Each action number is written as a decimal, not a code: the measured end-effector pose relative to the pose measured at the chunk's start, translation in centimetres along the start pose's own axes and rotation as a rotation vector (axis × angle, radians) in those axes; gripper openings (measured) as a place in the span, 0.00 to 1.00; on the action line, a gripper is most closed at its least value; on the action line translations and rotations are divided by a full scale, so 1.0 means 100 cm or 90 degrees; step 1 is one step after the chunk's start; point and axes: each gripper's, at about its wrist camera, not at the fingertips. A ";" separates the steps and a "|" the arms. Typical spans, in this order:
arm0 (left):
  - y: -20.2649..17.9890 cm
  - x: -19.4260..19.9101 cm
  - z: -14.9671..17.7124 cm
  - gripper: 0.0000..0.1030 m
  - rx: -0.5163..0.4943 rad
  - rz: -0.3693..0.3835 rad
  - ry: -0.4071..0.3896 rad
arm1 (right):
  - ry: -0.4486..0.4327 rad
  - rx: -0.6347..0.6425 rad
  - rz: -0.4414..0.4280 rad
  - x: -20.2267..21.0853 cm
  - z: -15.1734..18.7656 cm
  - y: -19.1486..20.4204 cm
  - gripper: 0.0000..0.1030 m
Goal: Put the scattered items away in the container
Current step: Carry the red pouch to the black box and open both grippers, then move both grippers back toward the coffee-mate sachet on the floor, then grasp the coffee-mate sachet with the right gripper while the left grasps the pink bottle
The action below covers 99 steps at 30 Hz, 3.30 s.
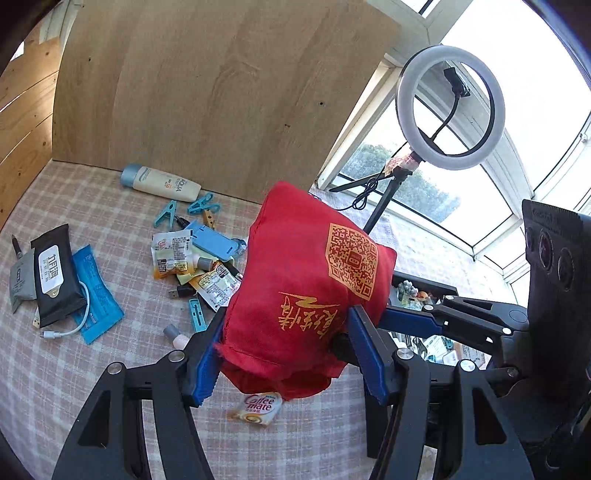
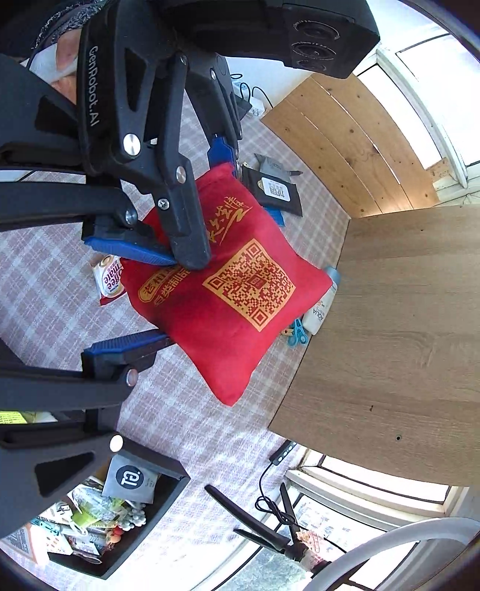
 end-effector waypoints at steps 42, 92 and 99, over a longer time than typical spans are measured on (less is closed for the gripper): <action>-0.105 -0.083 0.031 0.65 -0.038 -0.086 0.073 | -0.044 -0.149 0.082 0.071 0.109 -0.175 0.58; 0.092 -0.104 0.059 0.65 0.220 -0.288 0.085 | 0.134 0.090 -0.011 -0.139 0.087 0.033 0.57; 0.092 -0.097 0.064 0.39 0.182 -0.321 0.075 | 0.127 0.111 0.018 -0.142 0.085 0.043 0.58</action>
Point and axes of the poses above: each gripper's, at about its wrist camera, not at the fingertips, and x roughly against the way its jaws point, y to its left, z to its underside, and after that the axes turned 4 degrees about z, right-handed
